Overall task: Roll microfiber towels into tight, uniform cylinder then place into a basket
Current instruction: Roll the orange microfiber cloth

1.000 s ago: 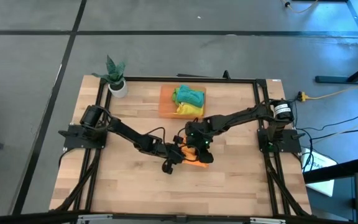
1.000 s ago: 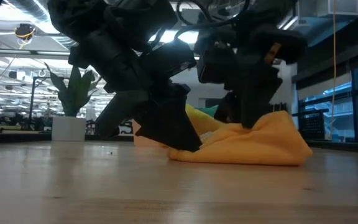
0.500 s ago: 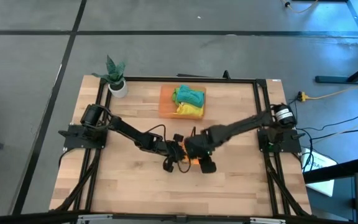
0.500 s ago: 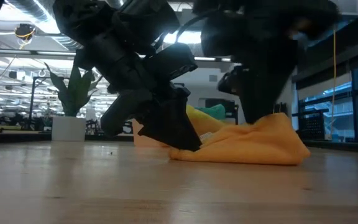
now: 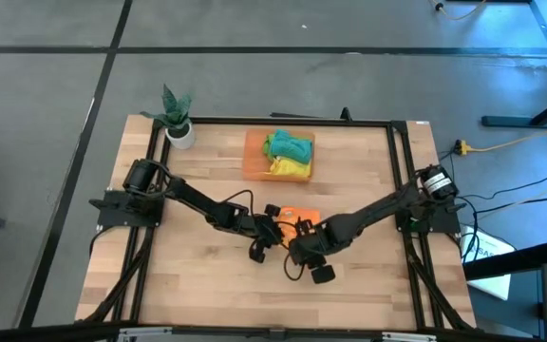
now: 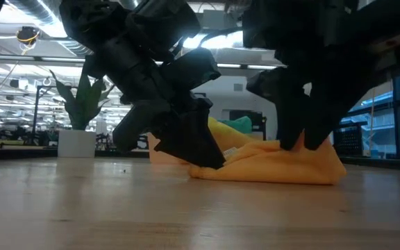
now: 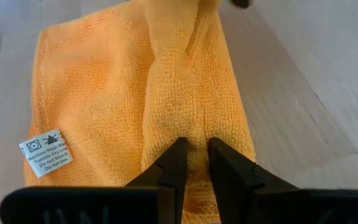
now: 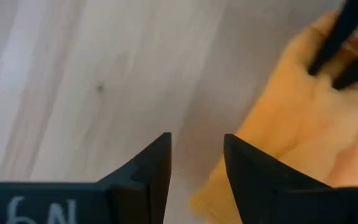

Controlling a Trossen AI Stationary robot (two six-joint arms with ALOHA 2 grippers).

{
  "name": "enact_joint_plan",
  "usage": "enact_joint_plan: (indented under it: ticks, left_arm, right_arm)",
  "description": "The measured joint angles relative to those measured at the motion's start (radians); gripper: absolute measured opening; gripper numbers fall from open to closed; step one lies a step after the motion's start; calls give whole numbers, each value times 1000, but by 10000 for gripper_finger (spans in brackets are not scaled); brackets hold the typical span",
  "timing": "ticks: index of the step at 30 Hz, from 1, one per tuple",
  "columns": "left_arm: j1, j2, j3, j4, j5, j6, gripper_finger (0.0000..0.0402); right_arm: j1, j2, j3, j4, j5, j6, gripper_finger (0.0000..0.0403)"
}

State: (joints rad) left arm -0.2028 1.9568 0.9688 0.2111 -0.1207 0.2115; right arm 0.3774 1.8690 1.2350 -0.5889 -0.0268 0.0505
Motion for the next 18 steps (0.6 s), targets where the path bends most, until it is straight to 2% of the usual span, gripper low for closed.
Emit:
enact_joint_plan:
  ticks: [2, 6, 13, 18]
  left_arm:
    - [0, 0, 0, 0, 0, 0, 60]
    - [0, 0, 0, 0, 0, 0, 60]
    - [0, 0, 0, 0, 0, -1, 60]
    - [0, 0, 0, 0, 4, 0, 60]
  right_arm:
    - [14, 1, 0, 12, 20, 2, 147]
    - [24, 23, -4, 21, 136, 0, 147]
    - [18, 70, -37, 45, 164, -8, 147]
    - [23, 80, -42, 46, 251, -3, 147]
